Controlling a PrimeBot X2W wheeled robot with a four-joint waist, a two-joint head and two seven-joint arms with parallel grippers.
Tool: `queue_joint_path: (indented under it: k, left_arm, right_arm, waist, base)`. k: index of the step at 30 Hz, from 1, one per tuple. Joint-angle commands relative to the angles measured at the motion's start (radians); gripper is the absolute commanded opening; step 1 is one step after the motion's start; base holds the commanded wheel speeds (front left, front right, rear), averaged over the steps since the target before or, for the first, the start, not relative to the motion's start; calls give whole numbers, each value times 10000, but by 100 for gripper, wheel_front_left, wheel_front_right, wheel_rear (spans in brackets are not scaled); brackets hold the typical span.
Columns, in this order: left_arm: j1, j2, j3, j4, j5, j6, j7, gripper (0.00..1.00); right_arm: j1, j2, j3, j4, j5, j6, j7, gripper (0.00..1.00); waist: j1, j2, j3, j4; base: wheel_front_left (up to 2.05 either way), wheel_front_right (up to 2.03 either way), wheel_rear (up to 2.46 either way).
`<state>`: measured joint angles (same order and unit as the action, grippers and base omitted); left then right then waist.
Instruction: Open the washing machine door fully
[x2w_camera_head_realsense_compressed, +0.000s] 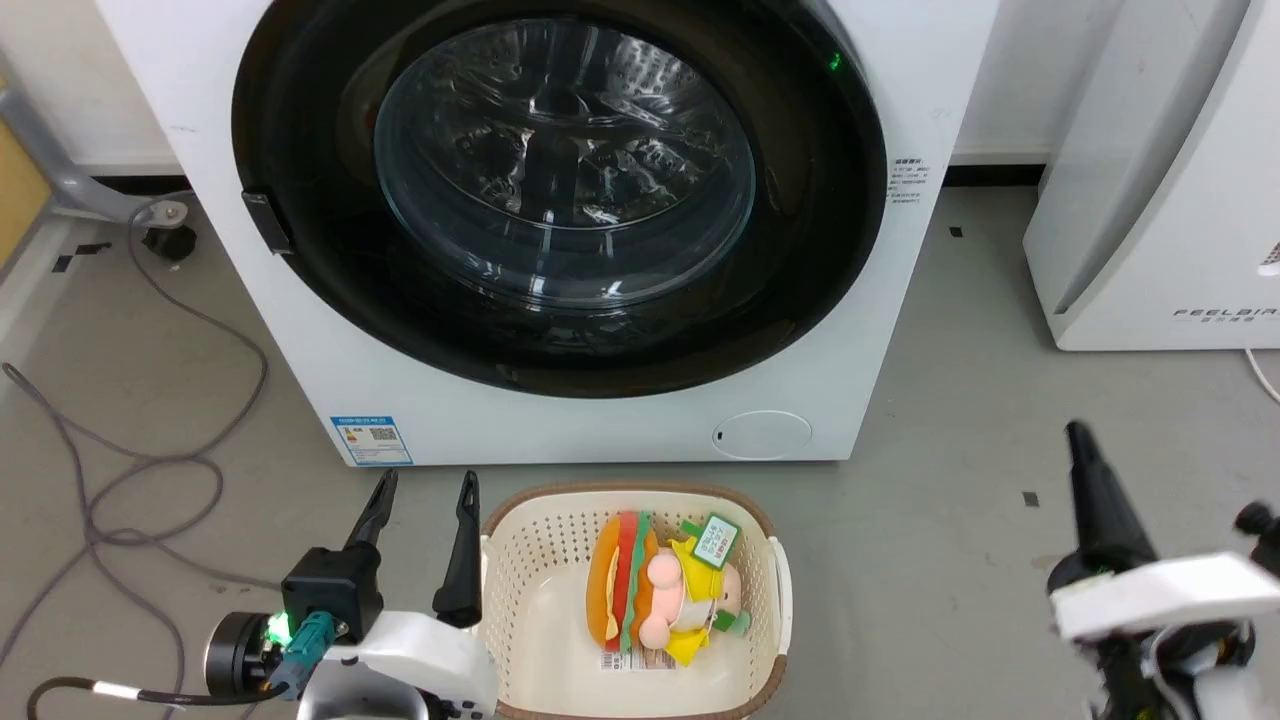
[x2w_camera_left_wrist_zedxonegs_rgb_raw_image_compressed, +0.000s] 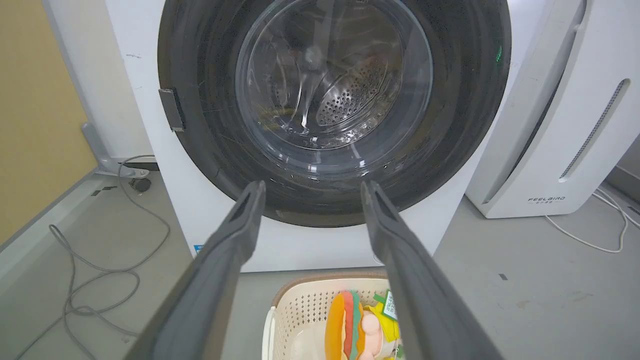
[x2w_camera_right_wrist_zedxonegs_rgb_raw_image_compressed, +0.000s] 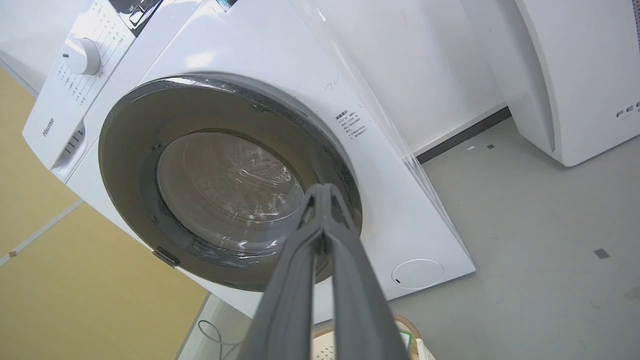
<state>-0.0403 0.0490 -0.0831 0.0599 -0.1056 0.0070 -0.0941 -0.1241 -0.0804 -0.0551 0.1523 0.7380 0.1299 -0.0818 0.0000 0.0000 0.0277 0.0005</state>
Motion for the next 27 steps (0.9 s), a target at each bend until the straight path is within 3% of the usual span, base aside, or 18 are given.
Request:
queue_joint_path:
  k: [1, 15, 27]
  left_arm:
    - [-157, 6, -30, 21, -75, 31, -116, 100]
    - [-538, 7, -260, -30, -280, -20, -409, 100]
    - [-933, 8, -449, -35, -440, -106, -639, 100]
  right_arm:
    - [-311, -141, -56, 142, 441, 4, -84, 0]
    - [-2877, -1409, 109, 1819, 3120, 5, -130, 0]
    - [-5451, -2281, 1251, 3352, 4952, 6, 206, 0]
  waist:
    - [0, 0, 45, 13]
    - [0, 0, 576, 52]
    - [0, 0, 1062, 97]
  base:
    - [0, 0, 0]
    - [0, 0, 0]
    - [0, 0, 0]
